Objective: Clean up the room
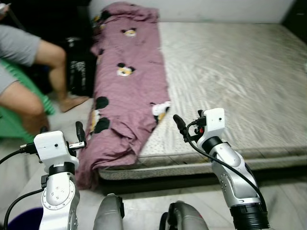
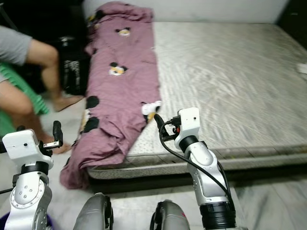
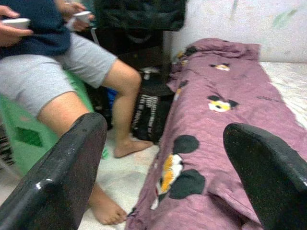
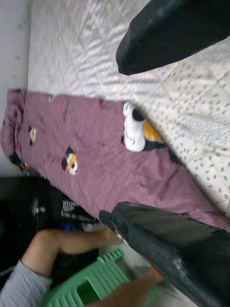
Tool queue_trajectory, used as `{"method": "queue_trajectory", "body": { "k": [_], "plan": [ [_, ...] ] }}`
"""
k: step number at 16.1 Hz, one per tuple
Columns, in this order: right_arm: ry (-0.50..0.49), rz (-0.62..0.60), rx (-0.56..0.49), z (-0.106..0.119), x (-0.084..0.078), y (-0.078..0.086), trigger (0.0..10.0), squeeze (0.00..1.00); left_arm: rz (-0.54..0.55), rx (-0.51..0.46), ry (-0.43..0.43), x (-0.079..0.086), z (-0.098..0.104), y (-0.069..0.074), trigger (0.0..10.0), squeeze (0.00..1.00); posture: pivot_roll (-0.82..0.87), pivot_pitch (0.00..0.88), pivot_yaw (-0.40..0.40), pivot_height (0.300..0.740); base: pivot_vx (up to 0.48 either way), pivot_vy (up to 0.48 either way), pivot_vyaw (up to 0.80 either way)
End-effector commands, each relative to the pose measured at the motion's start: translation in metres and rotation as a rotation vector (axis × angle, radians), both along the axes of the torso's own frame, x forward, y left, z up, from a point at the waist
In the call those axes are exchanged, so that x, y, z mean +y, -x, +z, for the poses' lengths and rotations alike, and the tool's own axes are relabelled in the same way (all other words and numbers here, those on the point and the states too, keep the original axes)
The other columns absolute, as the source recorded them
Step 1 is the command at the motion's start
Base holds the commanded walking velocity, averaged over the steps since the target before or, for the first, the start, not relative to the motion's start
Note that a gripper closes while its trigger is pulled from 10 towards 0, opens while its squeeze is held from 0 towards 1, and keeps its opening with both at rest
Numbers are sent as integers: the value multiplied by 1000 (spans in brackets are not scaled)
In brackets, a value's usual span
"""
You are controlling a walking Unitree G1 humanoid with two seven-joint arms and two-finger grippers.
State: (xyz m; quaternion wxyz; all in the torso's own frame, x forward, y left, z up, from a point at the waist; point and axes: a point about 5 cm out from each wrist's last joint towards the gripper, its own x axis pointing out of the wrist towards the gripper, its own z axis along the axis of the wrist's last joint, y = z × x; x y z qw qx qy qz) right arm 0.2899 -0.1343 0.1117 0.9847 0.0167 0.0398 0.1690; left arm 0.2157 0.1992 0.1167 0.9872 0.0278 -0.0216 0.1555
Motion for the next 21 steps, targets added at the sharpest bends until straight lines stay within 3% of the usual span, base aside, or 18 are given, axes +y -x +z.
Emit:
{"method": "queue_trajectory", "body": {
  "k": [1,6,15,18,21],
  "plan": [
    [0,6,3,1,-1,-1,10000,0,8,4,5,0,-1,0,10000,0,-13,92,-34,666,0,0,0],
    [0,22,9,1,1,-2,10000,0,9,12,14,0,-2,0,10000,0,-14,105,-37,619,0,0,0],
    [2,69,9,0,7,-3,10000,0,-17,13,18,0,-3,-2,10000,0,-12,105,-38,619,0,0,0],
    [7,88,-4,2,12,-5,10000,0,-21,12,20,0,-3,-3,10000,0,-17,116,-32,619,0,0,800],
    [-7,88,0,2,15,-9,10000,0,-37,7,27,-2,-3,-6,10000,0,-22,113,-29,619,0,0,0]
  ]
}}
